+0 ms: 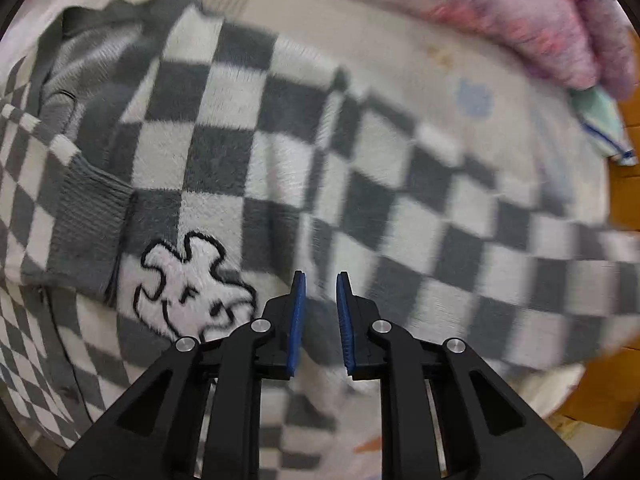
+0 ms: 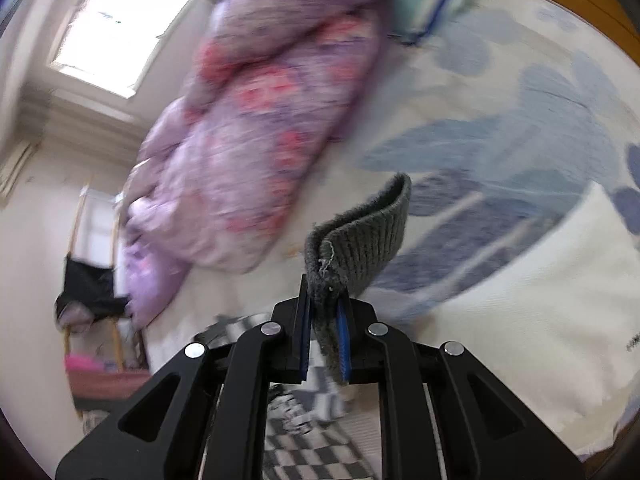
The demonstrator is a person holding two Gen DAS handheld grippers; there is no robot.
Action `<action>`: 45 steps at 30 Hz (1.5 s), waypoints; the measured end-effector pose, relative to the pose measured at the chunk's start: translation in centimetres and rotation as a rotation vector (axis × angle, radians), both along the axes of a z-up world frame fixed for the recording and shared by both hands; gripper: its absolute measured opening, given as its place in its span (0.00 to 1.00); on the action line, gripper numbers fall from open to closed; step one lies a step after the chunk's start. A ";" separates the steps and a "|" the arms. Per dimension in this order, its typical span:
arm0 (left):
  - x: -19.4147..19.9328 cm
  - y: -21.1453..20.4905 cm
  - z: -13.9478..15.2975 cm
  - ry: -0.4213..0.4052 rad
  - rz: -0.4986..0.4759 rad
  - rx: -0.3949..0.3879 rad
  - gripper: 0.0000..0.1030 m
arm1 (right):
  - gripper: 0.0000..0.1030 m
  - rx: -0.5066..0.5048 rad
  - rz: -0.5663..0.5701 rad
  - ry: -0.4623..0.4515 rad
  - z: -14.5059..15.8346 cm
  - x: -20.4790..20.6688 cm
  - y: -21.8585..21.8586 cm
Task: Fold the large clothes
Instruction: 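Close the right tool on the gray ribbed cuff of that sleeve, then carry the cuff with the right tool across the cardigan front, folding the sleeve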
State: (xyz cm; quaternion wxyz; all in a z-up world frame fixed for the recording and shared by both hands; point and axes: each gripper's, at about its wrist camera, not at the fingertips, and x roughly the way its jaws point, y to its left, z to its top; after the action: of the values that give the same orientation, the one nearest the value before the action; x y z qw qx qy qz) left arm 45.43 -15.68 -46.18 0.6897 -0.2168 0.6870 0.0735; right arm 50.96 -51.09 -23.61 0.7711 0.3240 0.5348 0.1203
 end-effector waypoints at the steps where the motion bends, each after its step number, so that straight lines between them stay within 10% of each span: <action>1: -0.1 0.0 -1.3 0.025 -0.002 0.004 0.14 | 0.10 0.001 0.023 -0.013 0.6 0.1 0.9; 12: -2.4 -1.2 -3.7 -0.154 -0.053 0.100 0.17 | 0.10 0.161 0.429 -0.149 7.2 1.1 18.5; 19: -5.5 4.1 0.2 -0.166 0.011 -0.028 0.17 | 0.10 0.157 0.651 -0.152 8.6 -1.9 31.6; 28: -15.3 17.2 10.2 -0.292 0.191 0.171 0.17 | 0.10 0.115 0.844 -0.022 2.1 -6.9 45.2; 35: -23.2 24.7 9.8 -0.205 0.363 0.223 0.17 | 0.11 -0.065 0.918 0.068 -7.1 -10.9 52.9; 38: -25.7 25.4 8.8 -0.157 0.421 0.218 0.18 | 0.19 -0.044 0.927 0.176 -11.2 -12.0 55.0; 42: -27.7 26.2 7.9 -0.120 0.474 0.213 0.18 | 0.71 0.042 0.846 0.319 -14.1 -12.2 54.7; 45: -27.6 26.0 7.9 -0.123 0.475 0.196 0.18 | 0.72 0.042 0.803 0.270 -12.9 -11.5 52.4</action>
State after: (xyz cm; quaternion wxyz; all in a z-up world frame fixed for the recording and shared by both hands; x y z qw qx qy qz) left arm 17.86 10.32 -38.31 0.7111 -0.3081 0.5634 0.2863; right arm 39.41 1.29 -36.53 0.5791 0.1184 0.7122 0.3787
